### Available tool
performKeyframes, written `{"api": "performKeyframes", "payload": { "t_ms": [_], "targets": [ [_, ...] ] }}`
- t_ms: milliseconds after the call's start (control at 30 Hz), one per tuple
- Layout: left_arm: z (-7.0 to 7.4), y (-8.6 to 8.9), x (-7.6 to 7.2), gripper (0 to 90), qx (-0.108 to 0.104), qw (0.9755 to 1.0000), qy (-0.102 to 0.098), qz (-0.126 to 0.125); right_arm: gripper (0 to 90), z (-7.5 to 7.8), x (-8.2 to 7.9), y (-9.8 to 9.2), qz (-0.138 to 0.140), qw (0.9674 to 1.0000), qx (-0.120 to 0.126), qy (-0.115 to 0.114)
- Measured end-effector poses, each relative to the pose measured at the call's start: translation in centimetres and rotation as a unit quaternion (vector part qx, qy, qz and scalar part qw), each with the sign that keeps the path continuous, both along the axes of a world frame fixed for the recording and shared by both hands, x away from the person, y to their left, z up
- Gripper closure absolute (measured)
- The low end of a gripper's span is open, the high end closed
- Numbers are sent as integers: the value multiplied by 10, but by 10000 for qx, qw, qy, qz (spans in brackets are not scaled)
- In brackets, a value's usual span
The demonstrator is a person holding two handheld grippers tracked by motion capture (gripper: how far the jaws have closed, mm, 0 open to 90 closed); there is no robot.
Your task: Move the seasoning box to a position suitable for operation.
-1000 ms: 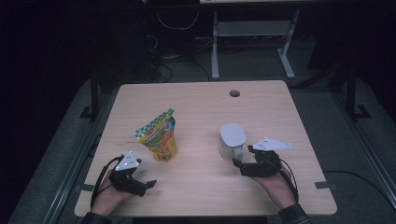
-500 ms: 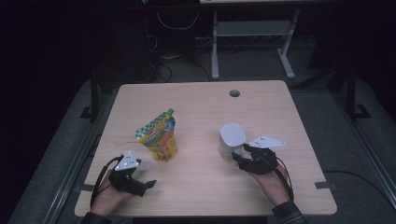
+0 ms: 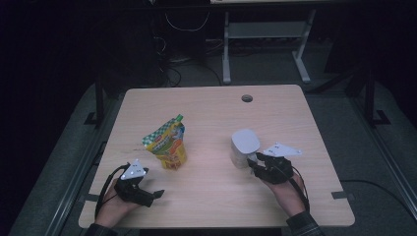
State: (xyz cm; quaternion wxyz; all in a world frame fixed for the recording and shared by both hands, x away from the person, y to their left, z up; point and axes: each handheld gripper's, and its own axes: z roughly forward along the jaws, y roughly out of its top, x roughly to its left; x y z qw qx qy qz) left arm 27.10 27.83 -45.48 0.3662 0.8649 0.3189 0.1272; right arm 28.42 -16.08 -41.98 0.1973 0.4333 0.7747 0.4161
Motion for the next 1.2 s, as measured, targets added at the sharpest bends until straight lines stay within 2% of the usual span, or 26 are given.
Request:
{"api": "performKeyframes", "payload": {
  "t_ms": [100, 133, 467, 767, 800, 967, 1033, 1200],
  "targets": [
    [0, 0, 0, 0, 9, 10000, 2, -8, 584, -1, 2, -2, -9, 10000, 18, -19],
    [0, 0, 0, 0, 5, 10000, 2, -8, 585, -1, 3, -4, -38, 9999, 113, 17],
    [-1, -1, 0, 0, -17, 10000, 22, 5, 647, -3, 9, -3, -56, 9998, 171, -1],
    [-1, -2, 0, 0, -58, 10000, 41, 12, 678, -4, 14, -8, 54, 9998, 184, -39],
    [-1, -2, 0, 0, 17, 10000, 43, -53, 681, -5, 15, -10, 116, 9997, 194, -73],
    [-2, -3, 1, 0, 36, 9999, 68, -65, 684, -6, 17, -13, 234, 9994, 205, -123],
    [-3, -3, 1, 0, -42, 9999, 88, -27, 684, -6, 16, -14, 289, 9993, 188, -146],
    [-2, -1, 2, 0, -38, 9999, 83, -45, 686, -7, 16, -19, 411, 9988, 204, -197]
  ]
}}
